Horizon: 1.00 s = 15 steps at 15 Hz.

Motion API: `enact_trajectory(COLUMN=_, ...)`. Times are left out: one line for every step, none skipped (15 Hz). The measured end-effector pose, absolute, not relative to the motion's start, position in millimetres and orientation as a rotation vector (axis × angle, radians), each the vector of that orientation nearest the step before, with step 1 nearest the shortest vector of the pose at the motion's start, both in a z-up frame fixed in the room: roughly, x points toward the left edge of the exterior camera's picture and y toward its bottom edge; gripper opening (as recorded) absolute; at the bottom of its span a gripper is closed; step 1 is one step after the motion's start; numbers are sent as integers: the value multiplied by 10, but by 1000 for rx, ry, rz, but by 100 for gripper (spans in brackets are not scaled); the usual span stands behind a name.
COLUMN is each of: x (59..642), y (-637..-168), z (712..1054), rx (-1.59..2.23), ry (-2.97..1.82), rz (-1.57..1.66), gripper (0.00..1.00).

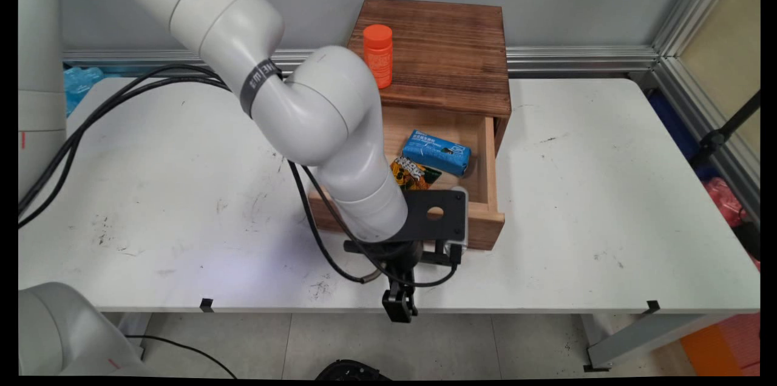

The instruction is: Open the drawer

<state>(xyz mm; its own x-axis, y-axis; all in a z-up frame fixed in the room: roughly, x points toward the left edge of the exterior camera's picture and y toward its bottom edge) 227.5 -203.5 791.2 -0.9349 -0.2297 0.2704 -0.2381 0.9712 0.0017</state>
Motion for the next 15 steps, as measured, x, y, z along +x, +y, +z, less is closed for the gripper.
enact_trajectory(x=2262, y=-2017, z=7905, rx=347, ry=-2850, rz=41, gripper=100)
enact_trajectory(x=2248, y=-1998, z=7898, rx=350, ry=-2850, rz=38, gripper=100)
enact_trajectory(x=2231, y=-1976, z=7891, rx=354, ry=-2851, rz=34, gripper=100)
enact_trajectory(x=2214, y=-1954, z=7885, rx=358, ry=-2851, rz=30, gripper=100)
enact_trajectory(x=2200, y=-1934, z=7881, rx=361, ry=-2851, rz=27, gripper=100)
enact_trajectory(x=2184, y=-1910, z=7879, rx=366, ry=-2851, rz=23, gripper=100)
enact_trajectory(x=2173, y=-1889, z=7877, rx=370, ry=-2851, rz=20, gripper=100)
enact_trajectory(x=2164, y=-1871, z=7877, rx=373, ry=-2852, rz=17, gripper=100)
enact_trajectory(x=2155, y=-1852, z=7877, rx=376, ry=-2852, rz=15, gripper=100)
enact_trajectory(x=2145, y=-1831, z=7878, rx=379, ry=-2852, rz=11, gripper=100)
enact_trajectory(x=2134, y=-1801, z=7880, rx=383, ry=-2852, rz=7, gripper=100)
enact_trajectory(x=2125, y=-1778, z=7882, rx=385, ry=-2852, rz=3, gripper=100)
enact_trajectory(x=2116, y=-1745, z=7885, rx=388, ry=-2852, rz=-2, gripper=100)
enact_trajectory(x=2110, y=-1716, z=7889, rx=391, ry=-2852, rz=-7, gripper=100)
enact_trajectory(x=2105, y=-1692, z=7892, rx=392, ry=-2852, rz=-10, gripper=100)
